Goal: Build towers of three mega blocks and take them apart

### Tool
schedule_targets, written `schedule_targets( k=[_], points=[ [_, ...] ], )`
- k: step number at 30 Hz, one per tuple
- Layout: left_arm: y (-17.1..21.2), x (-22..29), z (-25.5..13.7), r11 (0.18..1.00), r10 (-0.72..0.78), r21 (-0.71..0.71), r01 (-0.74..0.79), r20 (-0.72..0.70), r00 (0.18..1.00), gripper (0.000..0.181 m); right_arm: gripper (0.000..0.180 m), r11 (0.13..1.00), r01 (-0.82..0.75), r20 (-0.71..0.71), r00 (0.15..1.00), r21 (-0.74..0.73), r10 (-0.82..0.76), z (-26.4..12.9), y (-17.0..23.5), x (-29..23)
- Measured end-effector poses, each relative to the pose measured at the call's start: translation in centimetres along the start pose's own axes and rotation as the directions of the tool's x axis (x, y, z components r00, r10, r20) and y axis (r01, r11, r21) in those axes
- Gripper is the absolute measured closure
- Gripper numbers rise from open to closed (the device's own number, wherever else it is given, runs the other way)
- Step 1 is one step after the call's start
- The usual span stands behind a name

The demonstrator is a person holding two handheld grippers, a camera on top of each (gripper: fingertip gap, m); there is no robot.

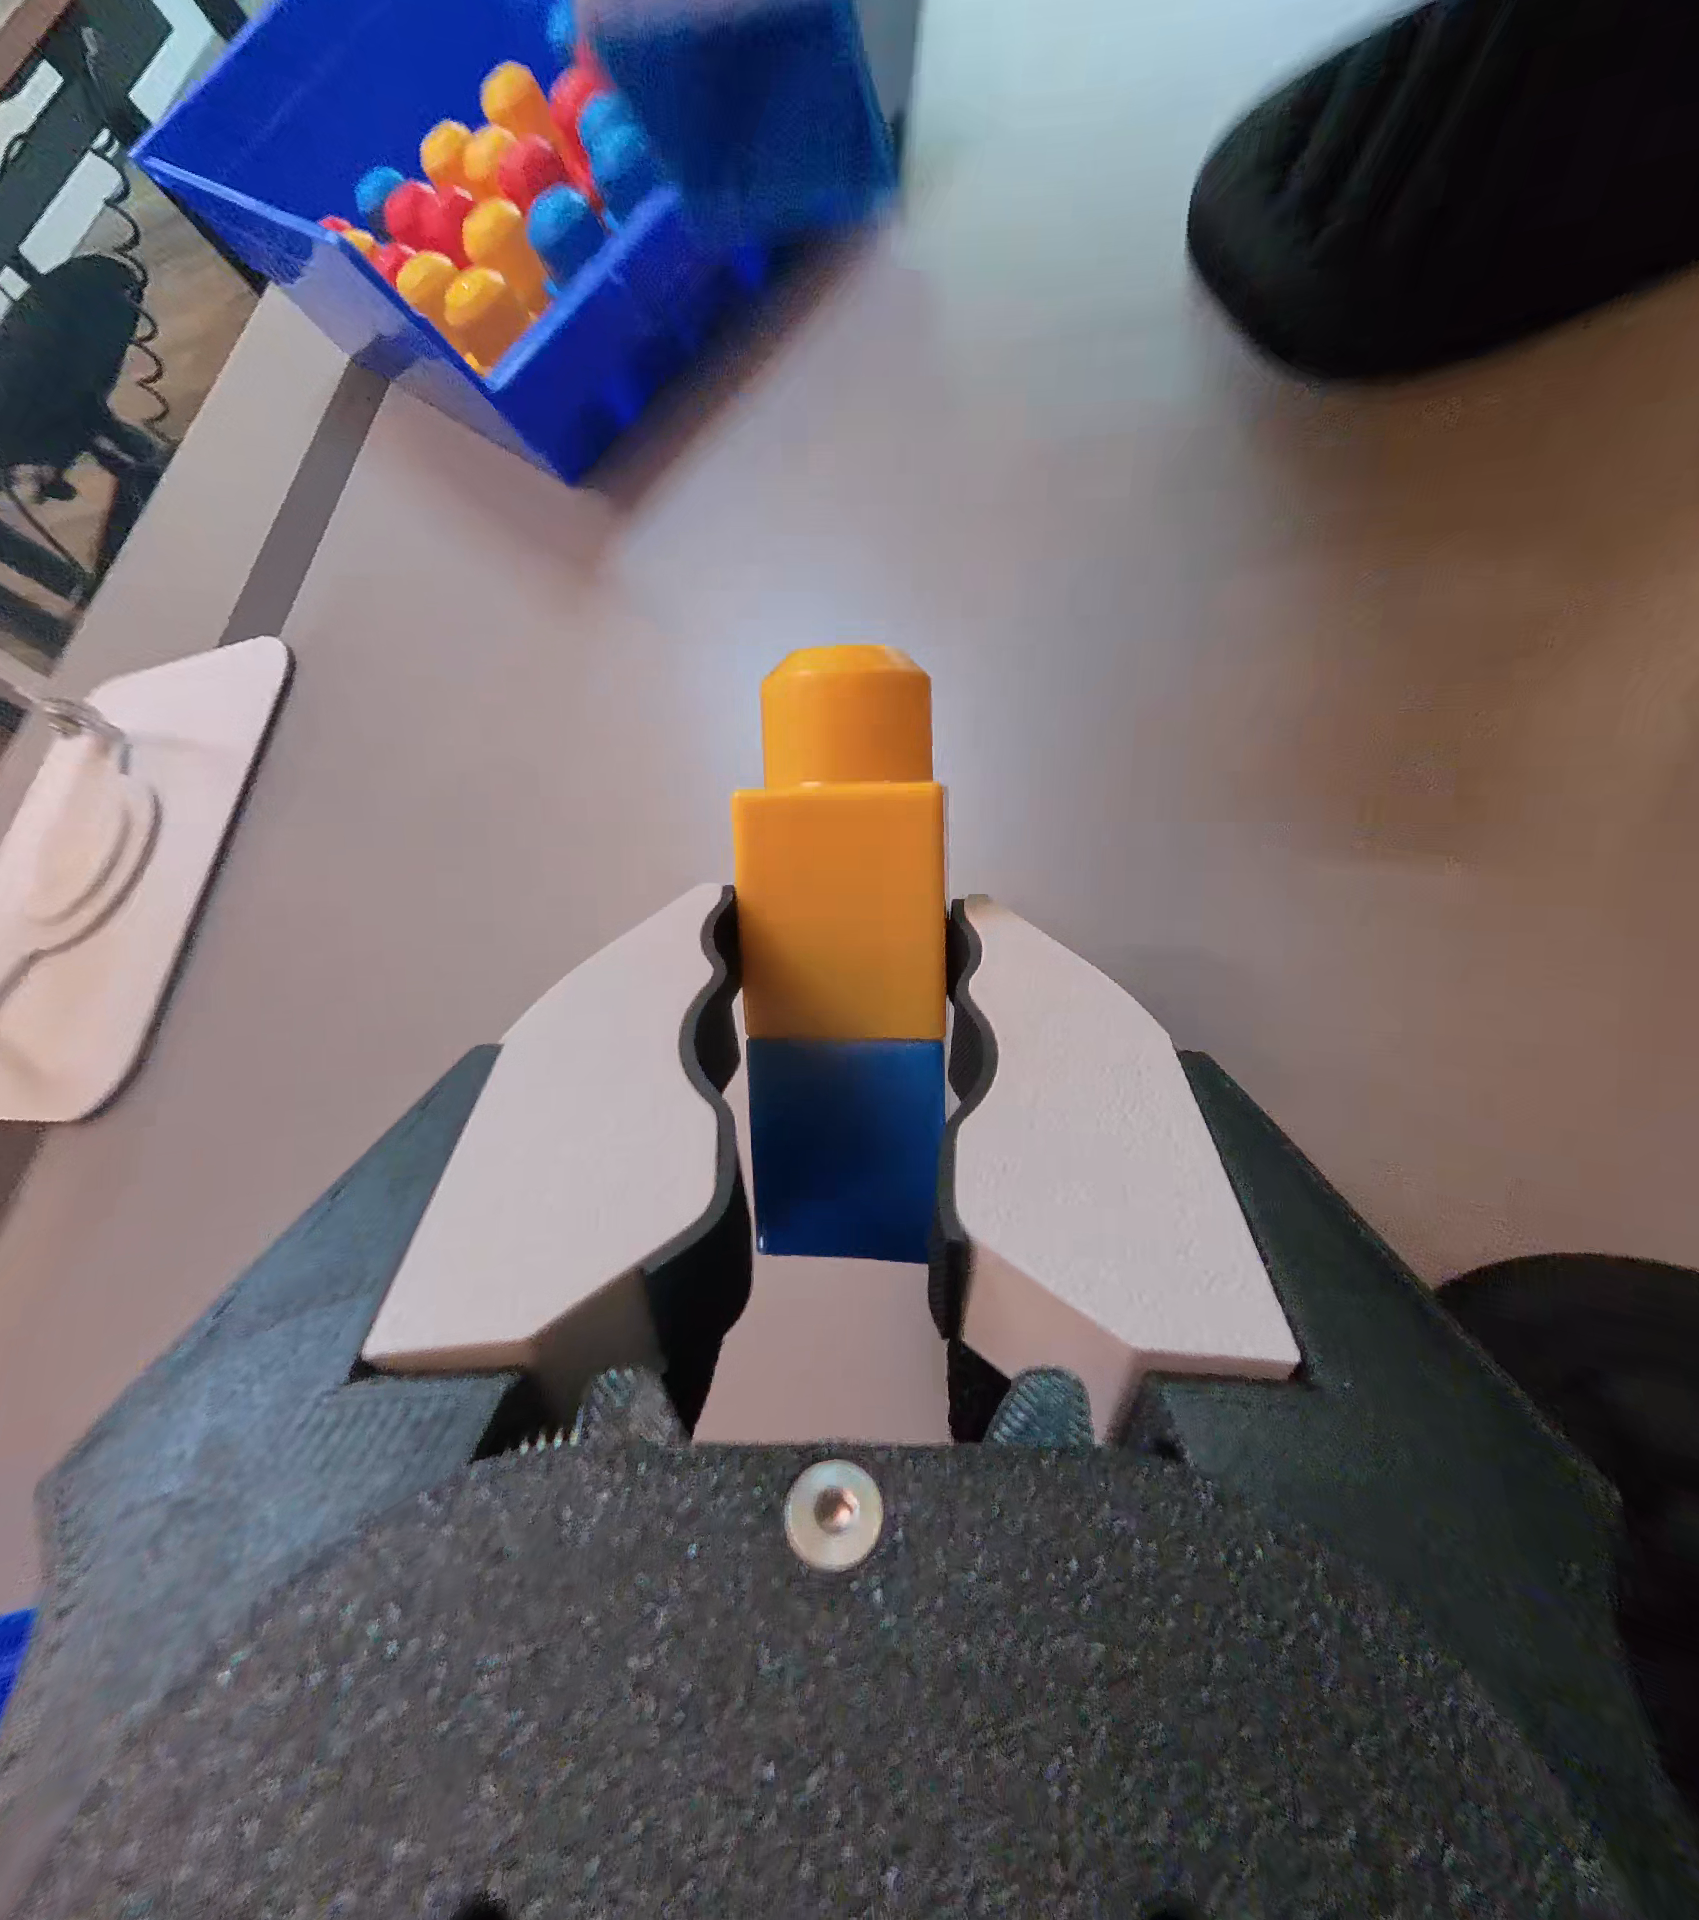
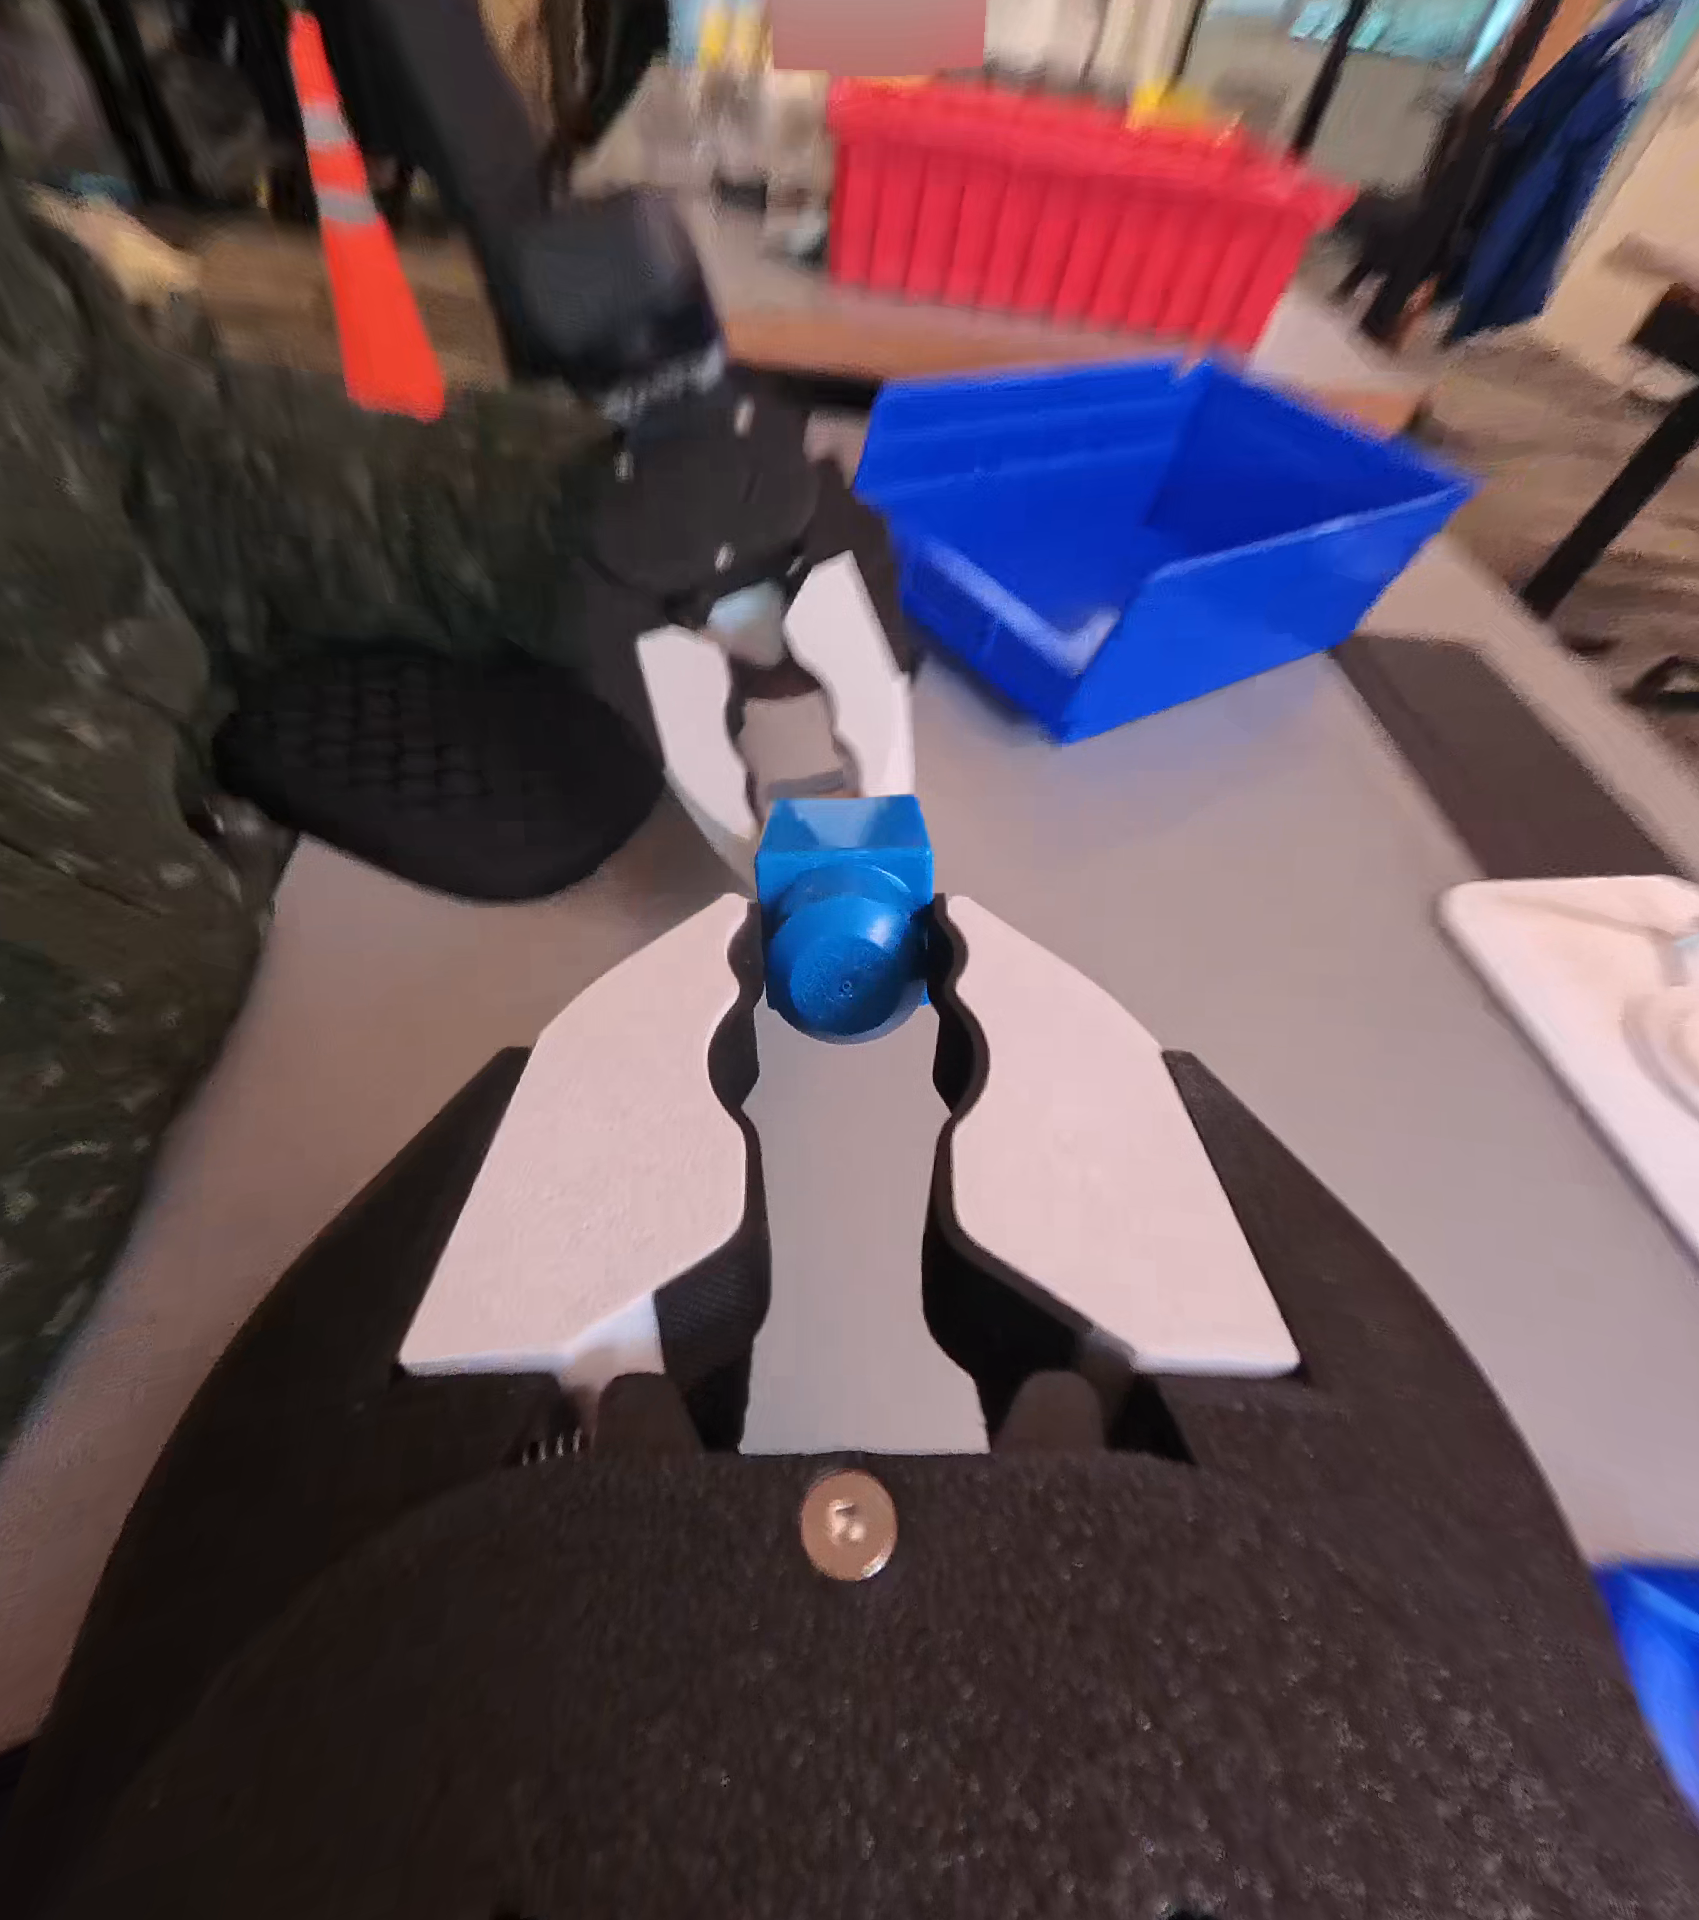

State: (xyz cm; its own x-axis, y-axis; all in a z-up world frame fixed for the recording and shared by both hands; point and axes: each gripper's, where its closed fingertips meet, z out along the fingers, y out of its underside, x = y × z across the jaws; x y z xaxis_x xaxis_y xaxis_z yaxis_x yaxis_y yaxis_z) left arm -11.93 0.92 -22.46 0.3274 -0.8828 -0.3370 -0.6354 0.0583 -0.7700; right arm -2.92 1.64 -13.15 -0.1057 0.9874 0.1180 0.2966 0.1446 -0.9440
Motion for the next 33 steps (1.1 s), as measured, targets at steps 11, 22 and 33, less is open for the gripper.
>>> schedule_targets(
  k=[11, 22, 33],
  points=[
    [-1.8, -2.6, -1.5, 0.985, -0.109, 0.141, 0.095, 0.099, 0.989, 0.143, 0.148, 0.885, -0.303, -0.699, 0.714, -0.354, -0.035, -21.9, 5.2, 23.4],
    [-0.3, -2.8, -0.7, 0.980, -0.156, 0.136, 0.144, 0.078, 0.985, 0.143, 0.148, 0.390, -0.672, -0.700, 0.708, -0.629, 0.090, -22.7, 21.3, 30.7],
    [0.1, -2.2, 0.1, 0.977, -0.169, 0.136, 0.163, 0.034, 0.985, 0.143, 0.145, 0.318, -0.709, -0.652, 0.705, -0.630, 0.279, -20.2, 23.9, 30.0]
  ],
)
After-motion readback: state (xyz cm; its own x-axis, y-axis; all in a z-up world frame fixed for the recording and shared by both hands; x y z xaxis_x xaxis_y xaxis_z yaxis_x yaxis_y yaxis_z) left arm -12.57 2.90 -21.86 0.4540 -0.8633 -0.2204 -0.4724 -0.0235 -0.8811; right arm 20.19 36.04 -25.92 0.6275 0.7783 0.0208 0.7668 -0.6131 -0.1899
